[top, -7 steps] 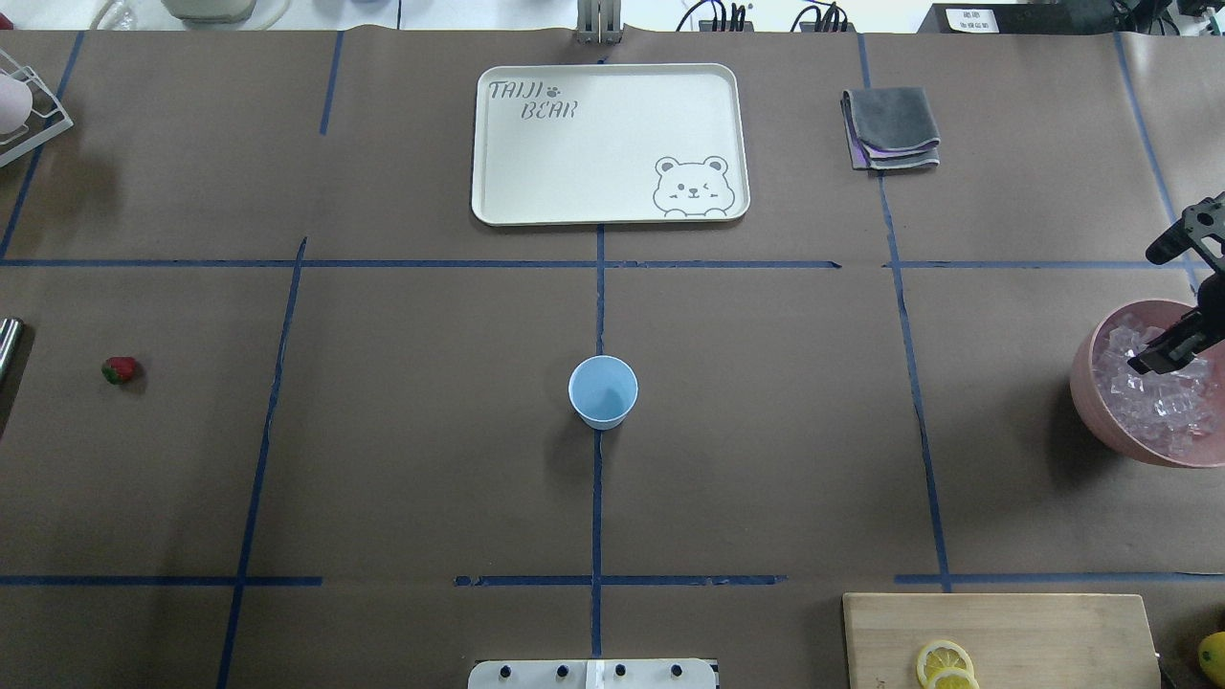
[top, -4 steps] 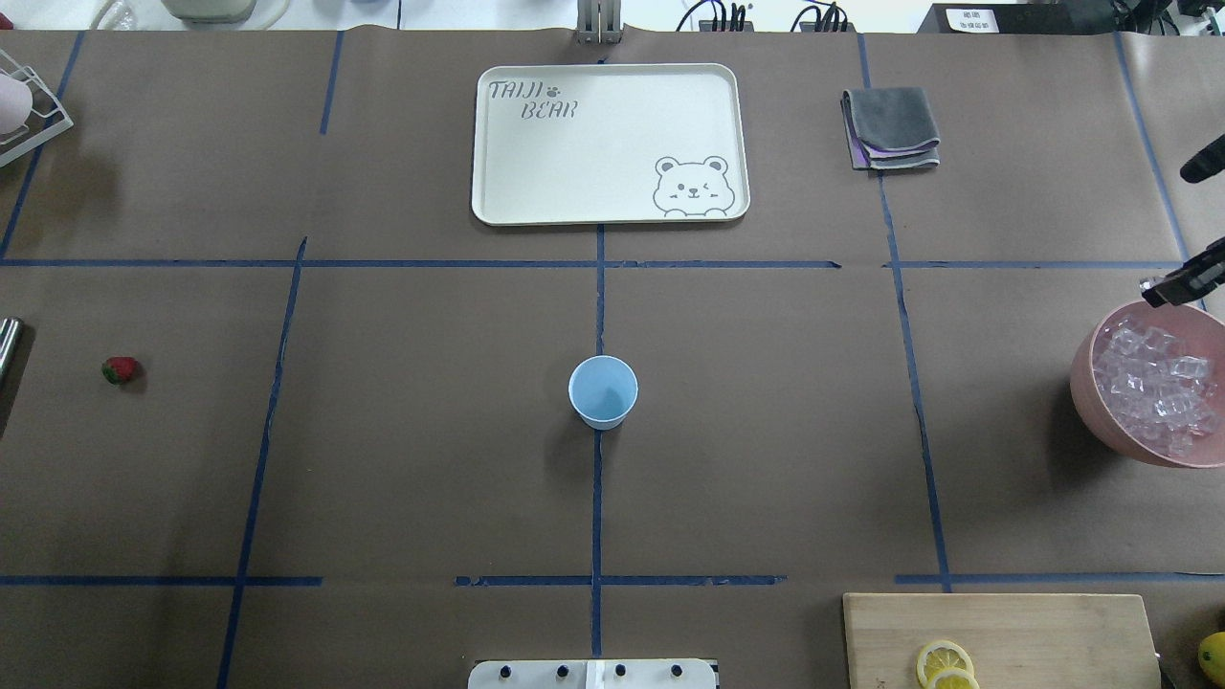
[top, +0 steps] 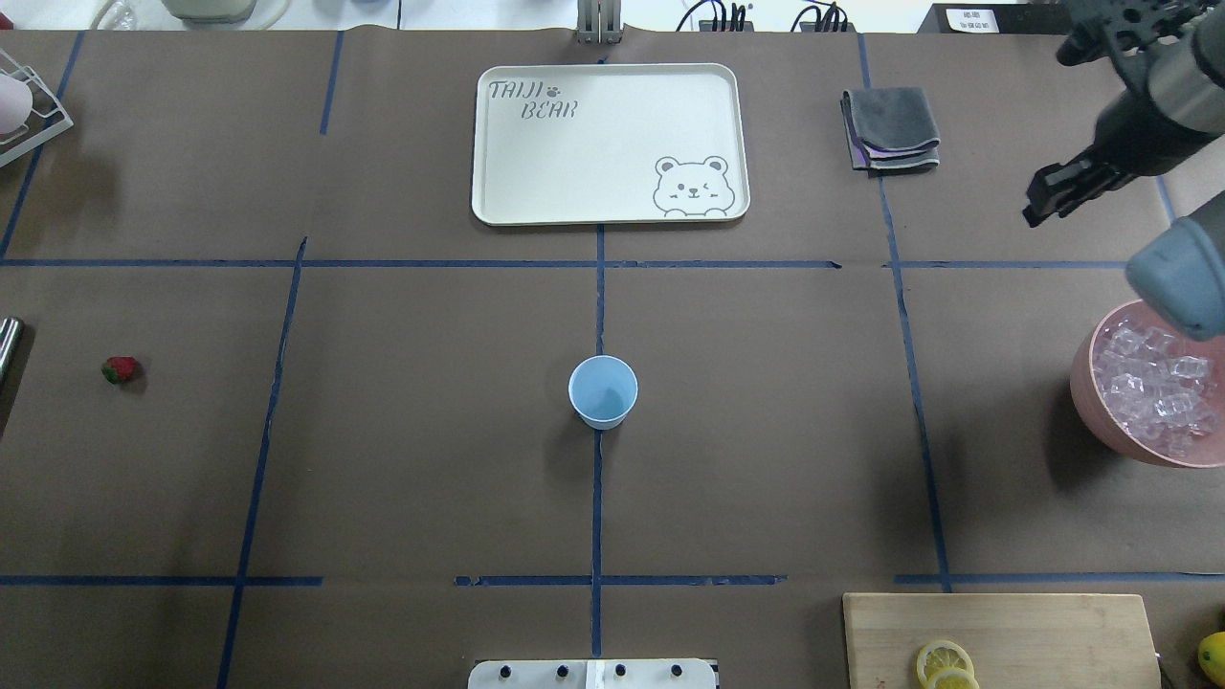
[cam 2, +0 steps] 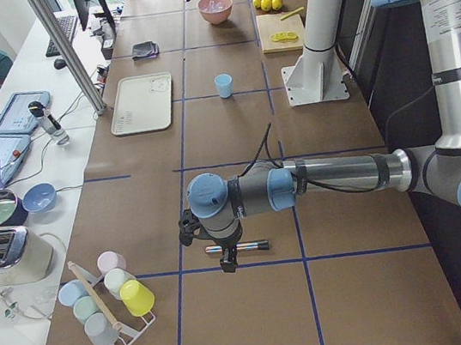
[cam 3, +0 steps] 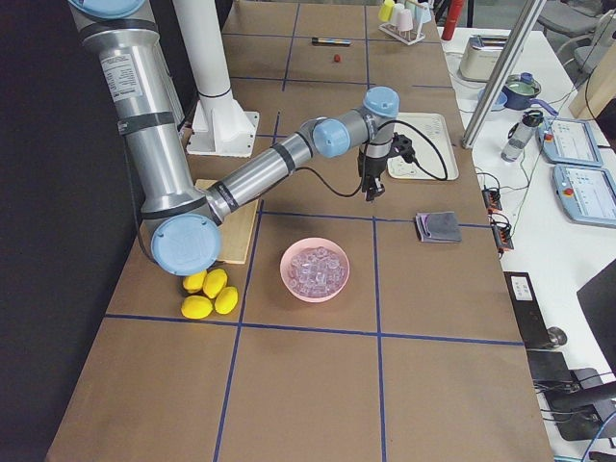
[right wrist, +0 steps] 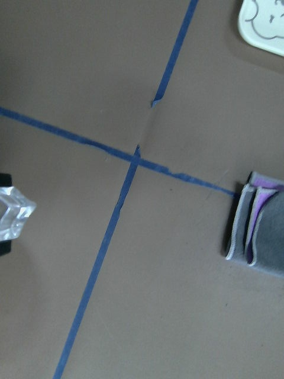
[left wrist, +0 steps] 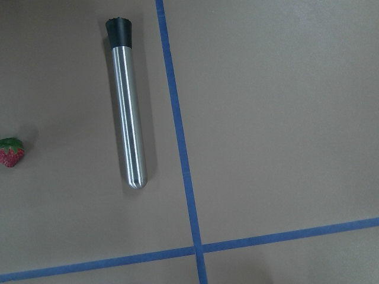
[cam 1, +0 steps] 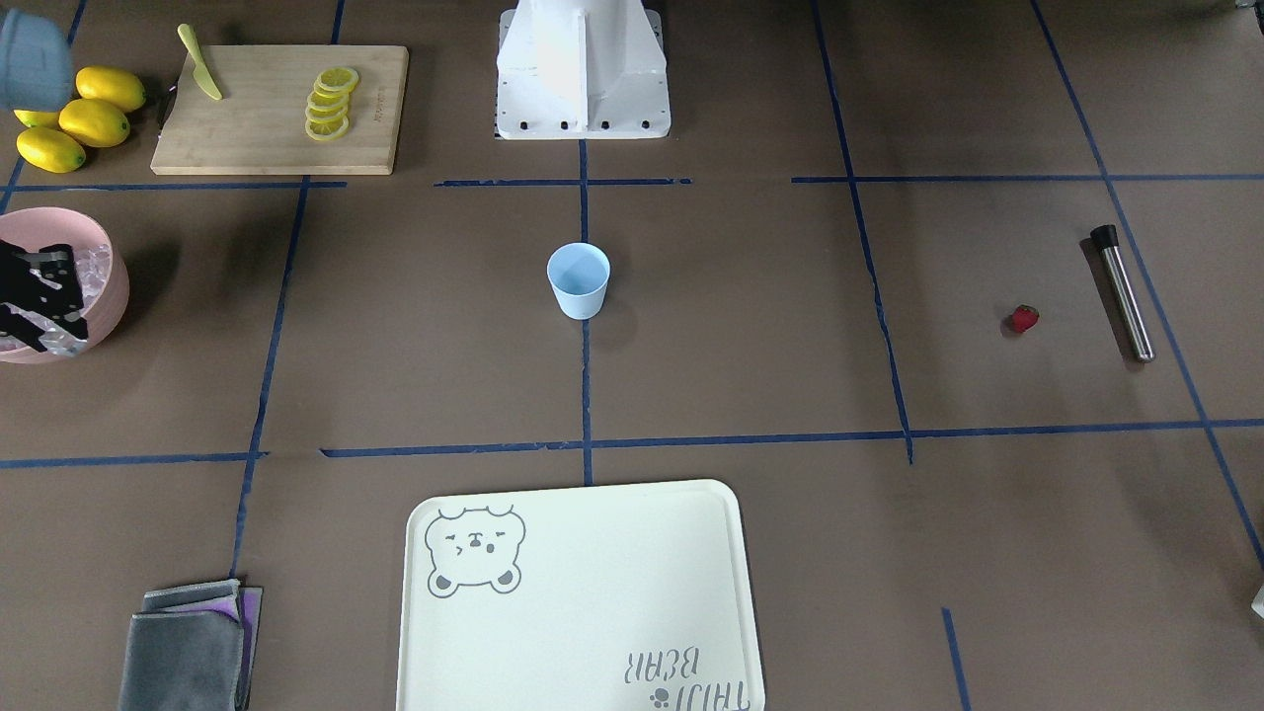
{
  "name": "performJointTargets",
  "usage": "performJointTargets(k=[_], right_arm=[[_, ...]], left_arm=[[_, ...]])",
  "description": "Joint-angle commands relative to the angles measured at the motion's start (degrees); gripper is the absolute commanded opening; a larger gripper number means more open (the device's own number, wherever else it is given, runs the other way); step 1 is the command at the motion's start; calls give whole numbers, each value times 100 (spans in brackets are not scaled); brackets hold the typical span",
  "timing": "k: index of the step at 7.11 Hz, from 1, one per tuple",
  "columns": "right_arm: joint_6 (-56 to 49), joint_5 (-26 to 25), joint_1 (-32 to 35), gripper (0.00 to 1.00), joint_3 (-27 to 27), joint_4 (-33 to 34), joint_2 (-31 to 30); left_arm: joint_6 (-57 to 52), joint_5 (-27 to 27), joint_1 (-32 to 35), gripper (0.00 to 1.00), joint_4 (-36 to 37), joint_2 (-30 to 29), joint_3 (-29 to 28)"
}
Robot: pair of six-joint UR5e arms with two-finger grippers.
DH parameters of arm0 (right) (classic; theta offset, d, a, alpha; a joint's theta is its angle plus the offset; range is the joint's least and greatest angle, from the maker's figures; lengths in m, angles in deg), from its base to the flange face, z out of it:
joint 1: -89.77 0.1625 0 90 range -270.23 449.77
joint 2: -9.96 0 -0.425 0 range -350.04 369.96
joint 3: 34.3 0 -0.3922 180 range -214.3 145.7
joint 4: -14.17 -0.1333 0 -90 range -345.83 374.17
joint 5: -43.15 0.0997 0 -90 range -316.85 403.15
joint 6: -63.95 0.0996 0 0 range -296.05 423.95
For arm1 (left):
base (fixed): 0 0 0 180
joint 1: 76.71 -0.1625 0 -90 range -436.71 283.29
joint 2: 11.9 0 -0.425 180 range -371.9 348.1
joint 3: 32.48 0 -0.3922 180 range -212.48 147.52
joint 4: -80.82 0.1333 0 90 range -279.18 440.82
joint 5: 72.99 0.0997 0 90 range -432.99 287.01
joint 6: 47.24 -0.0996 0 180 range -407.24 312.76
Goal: Mash ice and strawberries in cup
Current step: 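Carry the ice cube with the right gripper over the light-blue cup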
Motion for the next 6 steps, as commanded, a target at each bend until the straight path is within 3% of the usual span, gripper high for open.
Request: performJointTargets(k=[1, 3, 5, 6], right_arm=[[1456, -310, -883, 0, -11, 268, 940], [2715, -854, -1823, 0, -63, 804, 1916], [3806, -1425, -2685, 0, -867, 876, 2996], [3932, -1698, -2968, 0, -1185, 815, 3184]], left_arm=[[0, -10, 0, 100, -9, -6, 51], [-8, -10, 0, 100, -9, -15, 86], [-17, -10, 0, 100, -9, -15, 86], [-17, -10, 0, 100, -9, -15, 95]])
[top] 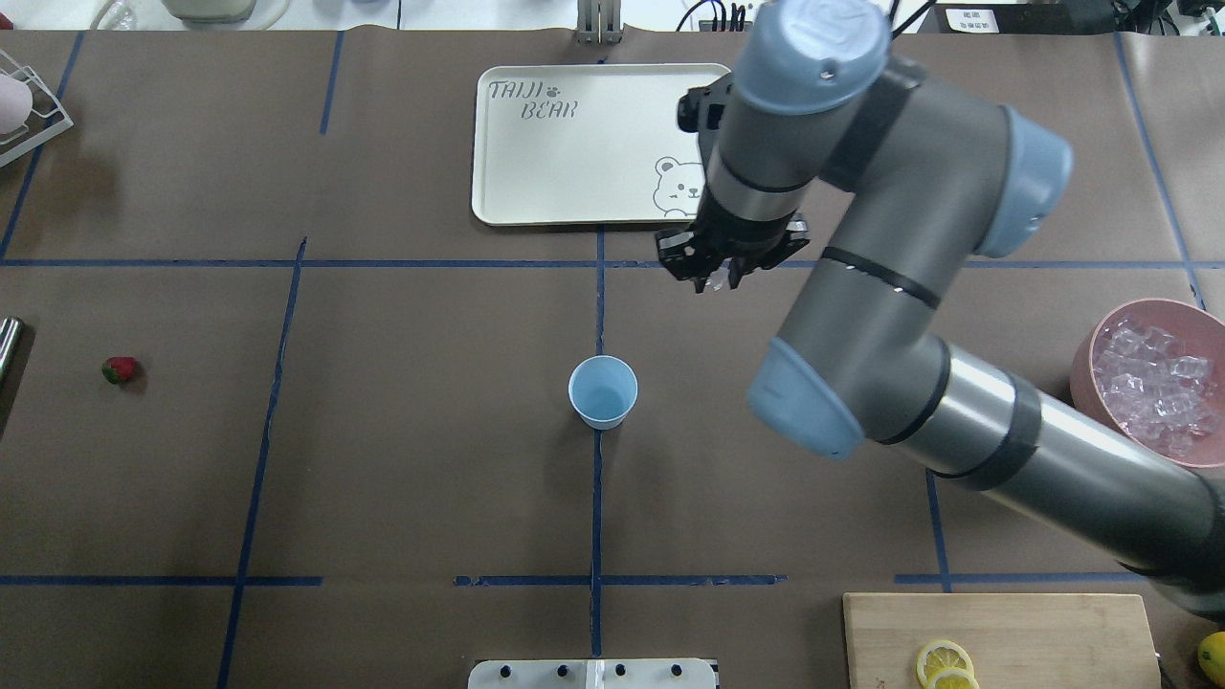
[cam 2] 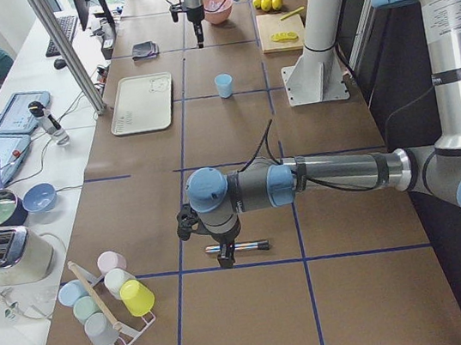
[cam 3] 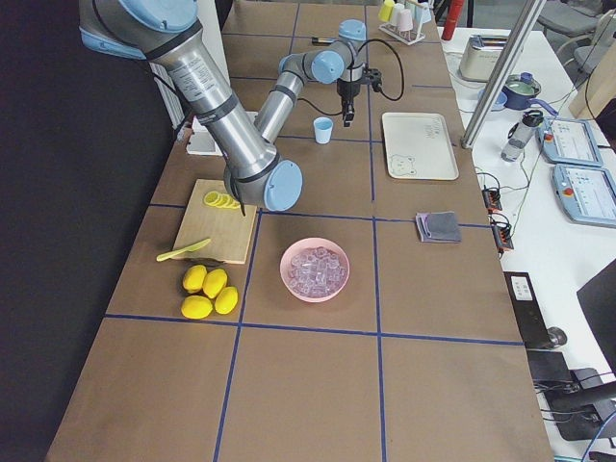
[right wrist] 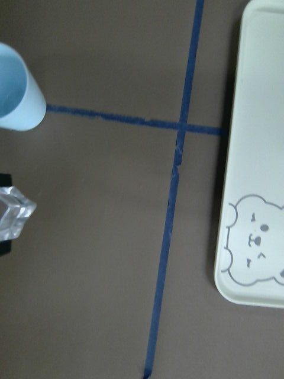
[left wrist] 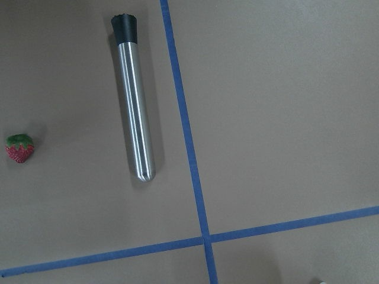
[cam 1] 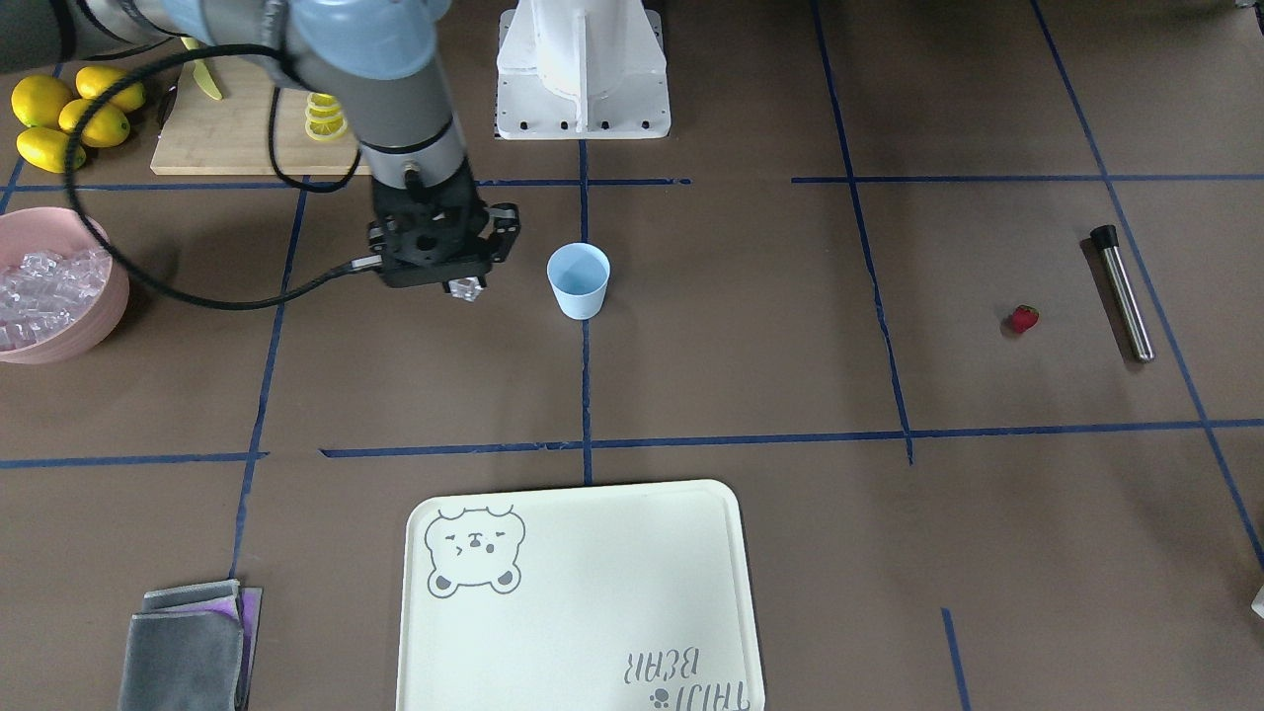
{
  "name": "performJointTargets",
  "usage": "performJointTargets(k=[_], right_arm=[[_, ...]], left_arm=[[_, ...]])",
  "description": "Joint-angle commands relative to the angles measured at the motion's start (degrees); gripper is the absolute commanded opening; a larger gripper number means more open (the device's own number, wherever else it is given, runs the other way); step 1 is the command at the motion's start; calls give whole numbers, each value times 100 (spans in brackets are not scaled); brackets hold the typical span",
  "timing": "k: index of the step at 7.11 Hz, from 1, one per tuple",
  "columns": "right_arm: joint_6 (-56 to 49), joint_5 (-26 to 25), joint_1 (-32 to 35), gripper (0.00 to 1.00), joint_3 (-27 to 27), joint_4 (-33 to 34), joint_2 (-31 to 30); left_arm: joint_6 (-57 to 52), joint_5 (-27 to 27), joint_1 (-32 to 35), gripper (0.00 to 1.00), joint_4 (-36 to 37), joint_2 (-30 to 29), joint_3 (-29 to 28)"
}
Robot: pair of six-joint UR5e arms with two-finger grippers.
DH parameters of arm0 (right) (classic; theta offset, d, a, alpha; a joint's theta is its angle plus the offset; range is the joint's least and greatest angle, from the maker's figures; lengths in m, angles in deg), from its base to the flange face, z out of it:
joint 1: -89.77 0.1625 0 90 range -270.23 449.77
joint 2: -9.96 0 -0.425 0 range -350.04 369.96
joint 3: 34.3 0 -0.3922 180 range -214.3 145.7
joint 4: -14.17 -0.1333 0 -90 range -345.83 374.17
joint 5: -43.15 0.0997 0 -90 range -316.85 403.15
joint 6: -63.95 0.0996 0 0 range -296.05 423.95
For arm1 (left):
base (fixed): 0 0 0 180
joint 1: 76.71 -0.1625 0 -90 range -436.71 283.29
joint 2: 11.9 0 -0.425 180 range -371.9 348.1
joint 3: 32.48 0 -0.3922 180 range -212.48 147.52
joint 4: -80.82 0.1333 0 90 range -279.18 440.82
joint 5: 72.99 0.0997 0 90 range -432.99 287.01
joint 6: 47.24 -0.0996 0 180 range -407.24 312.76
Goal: Mash ice and strawberries in cup
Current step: 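Carry the ice cube with the right gripper over the light-blue cup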
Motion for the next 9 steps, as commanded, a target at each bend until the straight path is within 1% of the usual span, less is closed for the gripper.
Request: performJointTargets(k=[1, 2, 7, 8, 9], right_arm=[[428, -394, -587, 0, -629, -330, 402], [481, -394, -693, 0, -832, -516, 403], [648, -377, -923, 3, -816, -482, 359], [648, -342, -923, 42, -833, -508, 385], [657, -342, -967, 89, -807, -517, 376]], left_arm=[[-2, 0, 0, 100, -17, 0, 6], [-2, 0, 0, 100, -78, 8, 6], [-2, 0, 0, 100, -79, 17, -38], [-2, 0, 0, 100, -79, 17, -38], [-2, 0, 0, 100, -79, 17, -29]])
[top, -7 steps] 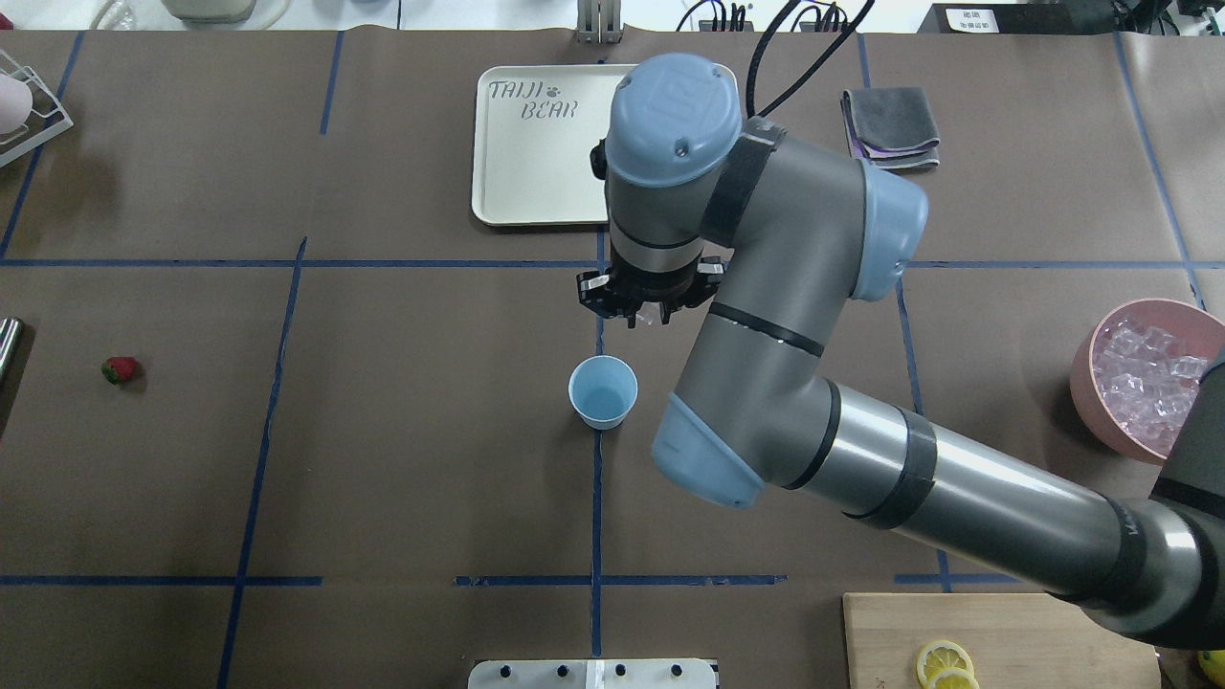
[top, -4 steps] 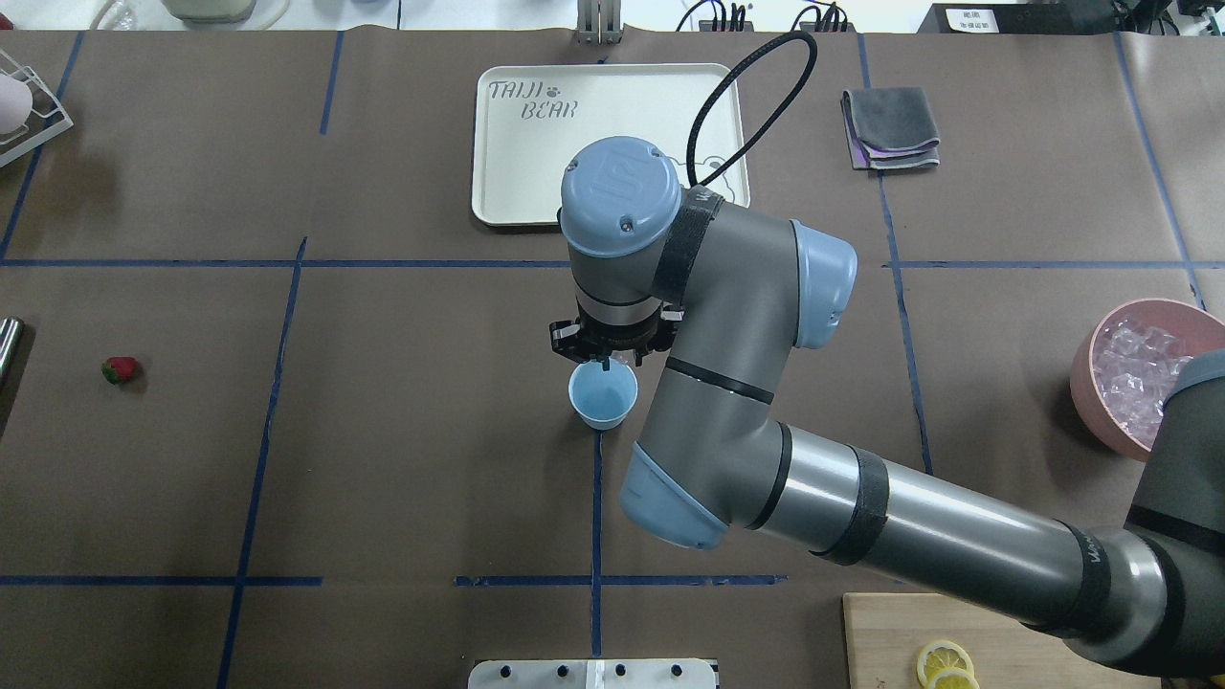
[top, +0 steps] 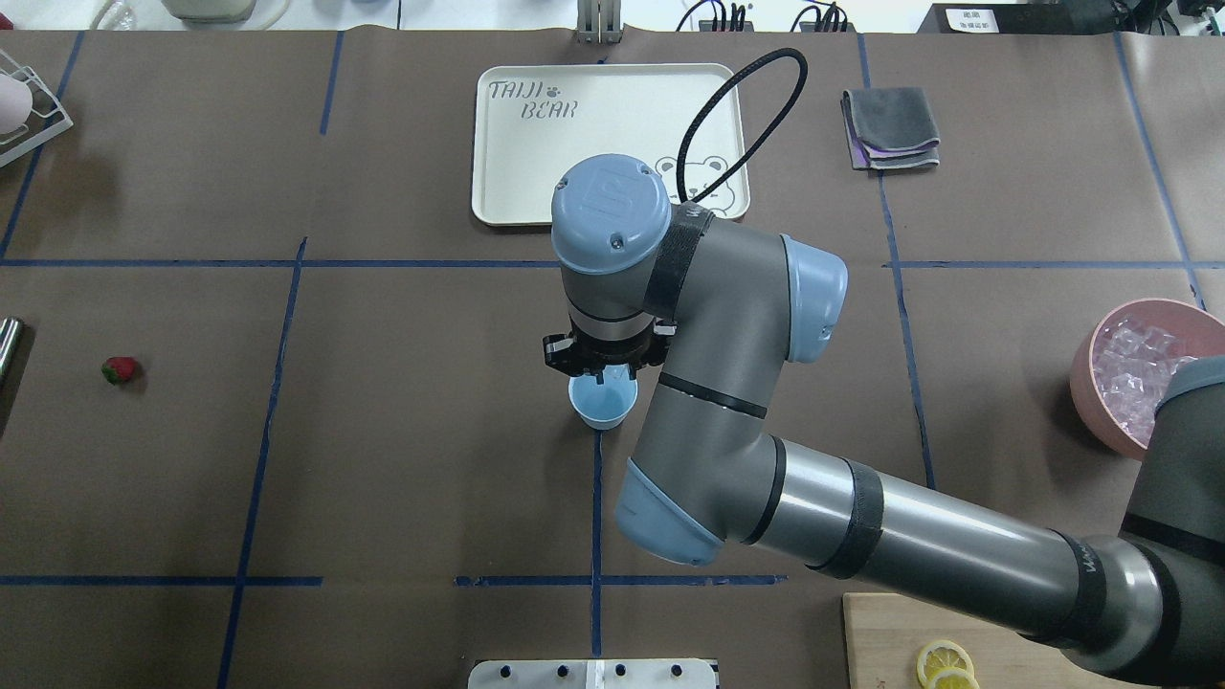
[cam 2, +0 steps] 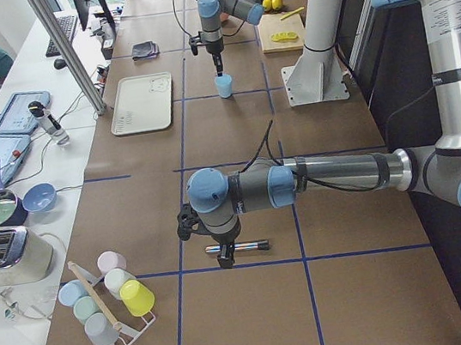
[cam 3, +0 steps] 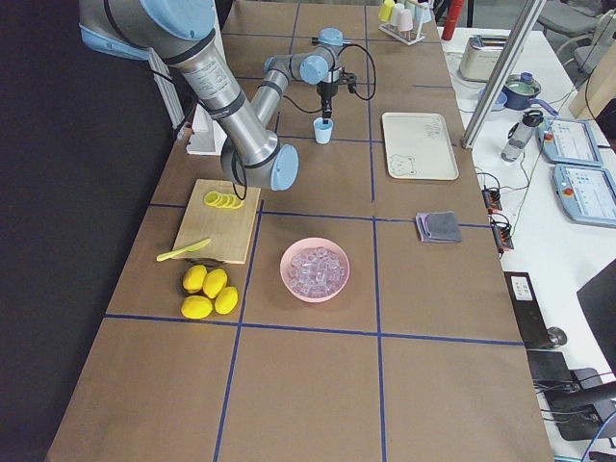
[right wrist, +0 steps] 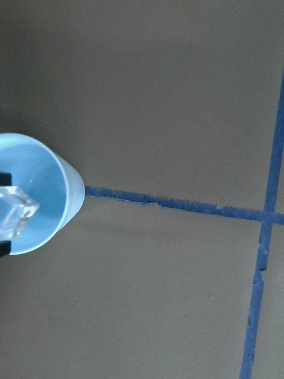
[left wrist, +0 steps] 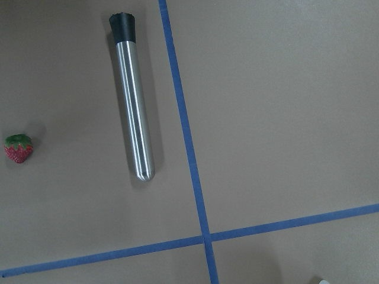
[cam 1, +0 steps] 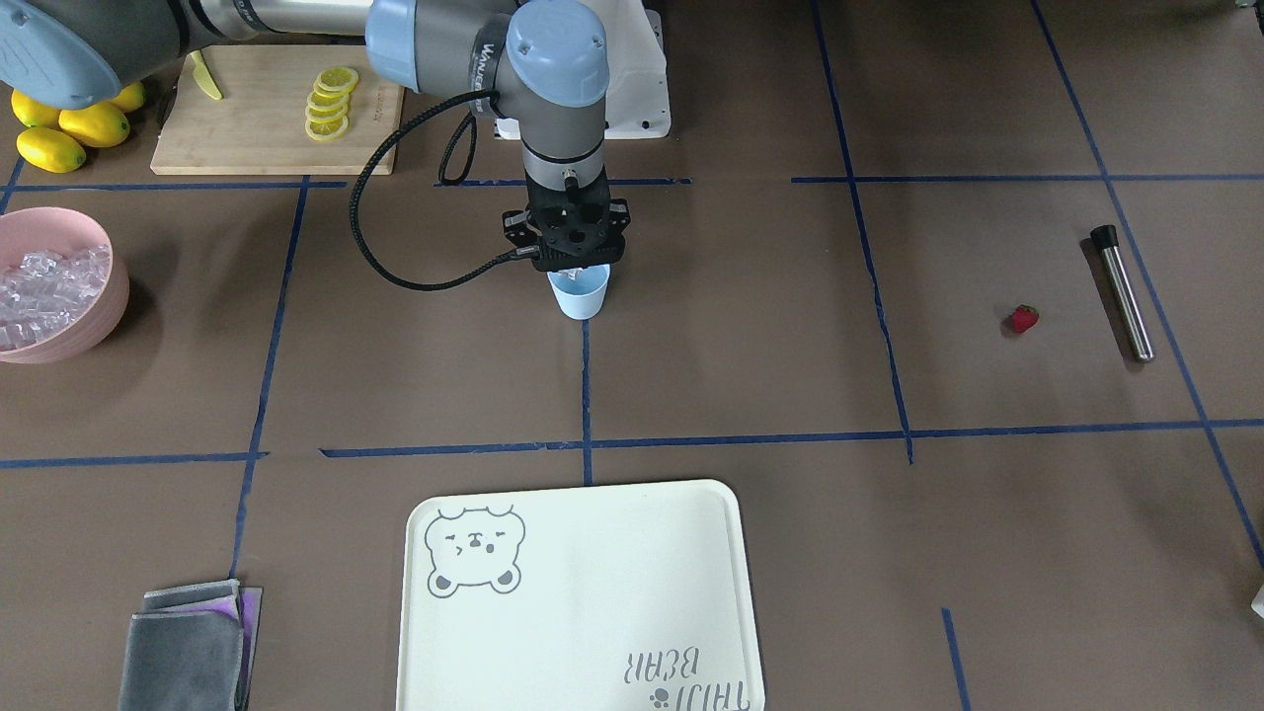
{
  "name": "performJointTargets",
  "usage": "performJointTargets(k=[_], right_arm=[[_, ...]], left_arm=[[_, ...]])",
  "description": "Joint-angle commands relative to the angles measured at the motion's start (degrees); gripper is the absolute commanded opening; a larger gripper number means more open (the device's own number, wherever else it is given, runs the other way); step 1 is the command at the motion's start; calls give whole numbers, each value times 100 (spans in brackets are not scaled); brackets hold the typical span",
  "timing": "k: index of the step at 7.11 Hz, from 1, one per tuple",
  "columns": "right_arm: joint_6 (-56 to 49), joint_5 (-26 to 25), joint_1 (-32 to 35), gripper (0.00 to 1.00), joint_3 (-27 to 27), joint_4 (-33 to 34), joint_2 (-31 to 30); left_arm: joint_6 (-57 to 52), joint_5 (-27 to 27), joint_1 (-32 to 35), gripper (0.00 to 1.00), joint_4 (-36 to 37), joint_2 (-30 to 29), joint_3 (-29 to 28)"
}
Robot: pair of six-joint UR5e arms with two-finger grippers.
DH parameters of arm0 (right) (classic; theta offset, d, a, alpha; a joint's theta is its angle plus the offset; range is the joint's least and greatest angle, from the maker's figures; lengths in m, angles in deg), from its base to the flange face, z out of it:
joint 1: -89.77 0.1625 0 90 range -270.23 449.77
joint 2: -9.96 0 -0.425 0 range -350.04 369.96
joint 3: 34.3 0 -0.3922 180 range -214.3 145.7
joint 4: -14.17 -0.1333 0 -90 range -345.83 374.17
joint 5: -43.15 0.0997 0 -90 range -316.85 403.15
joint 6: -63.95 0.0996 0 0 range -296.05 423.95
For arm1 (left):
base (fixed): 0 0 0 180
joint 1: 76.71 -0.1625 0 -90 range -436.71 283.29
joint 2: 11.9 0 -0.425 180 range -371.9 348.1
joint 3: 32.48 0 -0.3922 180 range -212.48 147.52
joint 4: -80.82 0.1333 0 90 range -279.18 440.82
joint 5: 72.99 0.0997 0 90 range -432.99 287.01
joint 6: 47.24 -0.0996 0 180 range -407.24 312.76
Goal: Mash ice and strawberries in cup
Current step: 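Open the right gripper to drop the ice cube into the cup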
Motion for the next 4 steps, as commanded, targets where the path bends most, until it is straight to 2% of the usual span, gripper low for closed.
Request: performJointTargets(k=[1, 3, 4], right_arm=[[13, 12, -39, 97, 5, -15, 2], [-5, 29, -31, 97, 92, -6, -15], [-100, 47, 204, 98, 101, -6, -42]], left_arm=[[0, 0, 0, 100, 0, 0, 12], [0, 0, 0, 100, 0, 0, 21], [0, 0, 0, 100, -9, 0, 21]])
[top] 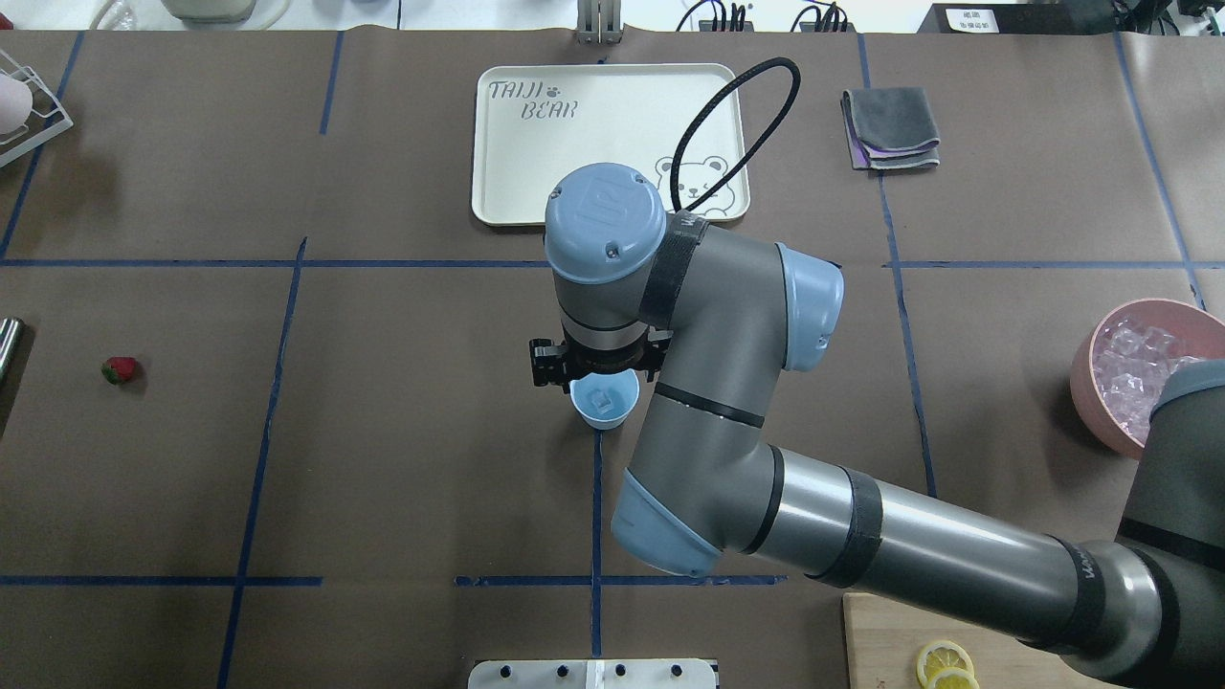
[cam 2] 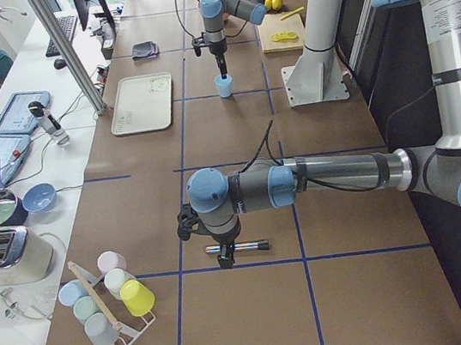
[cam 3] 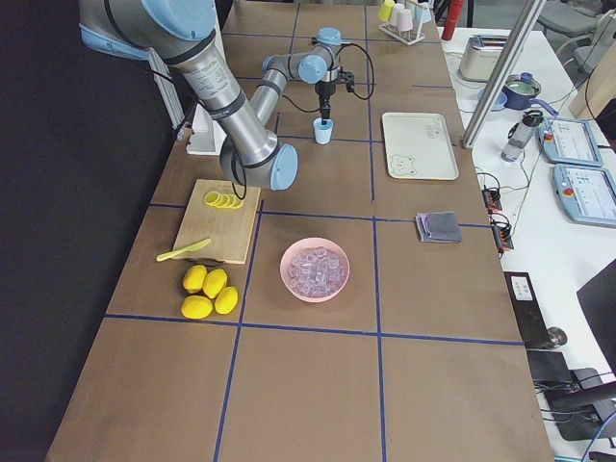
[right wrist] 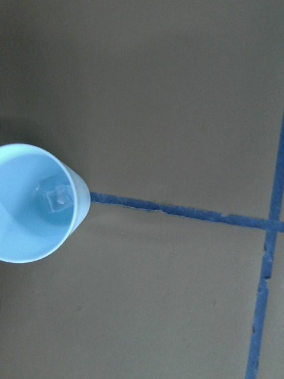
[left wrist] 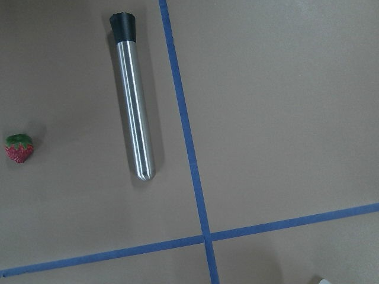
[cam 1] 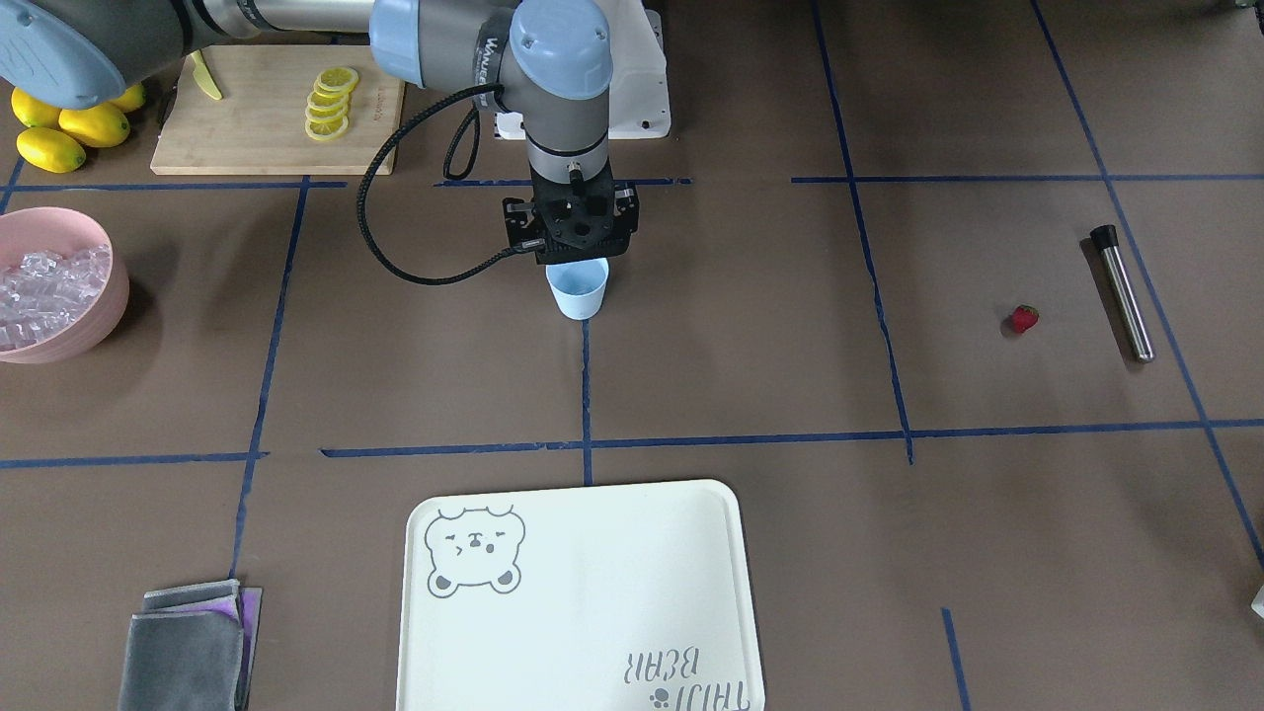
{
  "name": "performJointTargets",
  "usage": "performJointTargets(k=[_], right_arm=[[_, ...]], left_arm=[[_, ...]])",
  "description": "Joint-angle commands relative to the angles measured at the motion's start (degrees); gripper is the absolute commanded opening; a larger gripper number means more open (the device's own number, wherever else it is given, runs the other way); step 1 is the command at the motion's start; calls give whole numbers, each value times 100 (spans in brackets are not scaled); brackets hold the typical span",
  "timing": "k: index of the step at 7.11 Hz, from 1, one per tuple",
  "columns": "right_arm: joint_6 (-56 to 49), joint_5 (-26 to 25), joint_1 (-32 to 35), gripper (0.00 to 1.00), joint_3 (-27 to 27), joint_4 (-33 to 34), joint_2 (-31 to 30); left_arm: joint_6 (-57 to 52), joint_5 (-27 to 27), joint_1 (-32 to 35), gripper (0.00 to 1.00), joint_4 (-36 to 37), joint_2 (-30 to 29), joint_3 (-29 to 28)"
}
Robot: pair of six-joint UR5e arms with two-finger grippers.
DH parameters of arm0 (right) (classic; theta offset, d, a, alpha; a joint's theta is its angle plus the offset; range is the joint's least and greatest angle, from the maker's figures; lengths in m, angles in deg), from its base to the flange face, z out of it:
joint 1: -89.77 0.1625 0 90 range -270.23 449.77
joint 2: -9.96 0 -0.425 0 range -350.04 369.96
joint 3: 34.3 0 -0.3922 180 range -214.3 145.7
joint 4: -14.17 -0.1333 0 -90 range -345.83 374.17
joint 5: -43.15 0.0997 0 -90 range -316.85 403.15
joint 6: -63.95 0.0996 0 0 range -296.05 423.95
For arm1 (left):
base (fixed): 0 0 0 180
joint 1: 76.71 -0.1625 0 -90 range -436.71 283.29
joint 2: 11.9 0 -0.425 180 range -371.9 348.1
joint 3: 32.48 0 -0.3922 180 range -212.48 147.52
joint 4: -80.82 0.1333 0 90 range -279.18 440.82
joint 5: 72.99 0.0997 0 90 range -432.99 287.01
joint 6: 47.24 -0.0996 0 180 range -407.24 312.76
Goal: Mash ice and strawberries in cup
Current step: 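Open the right gripper to drop the ice cube into the cup, then move the right gripper back toward the pink bowl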
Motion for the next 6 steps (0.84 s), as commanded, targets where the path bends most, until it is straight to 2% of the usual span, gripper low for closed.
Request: performJointTargets(k=[1, 3, 6], right_arm=[[-191, 182, 501, 98, 31, 1, -80], [-1128, 858, 1396, 98, 153, 1, -508], [-2876, 1334, 2592, 98, 716, 10, -1703]], left_arm=[[0, 0, 0, 100, 2, 0, -7], [0, 9, 0, 100, 2, 0, -7], [0, 9, 0, 100, 11, 9, -7]])
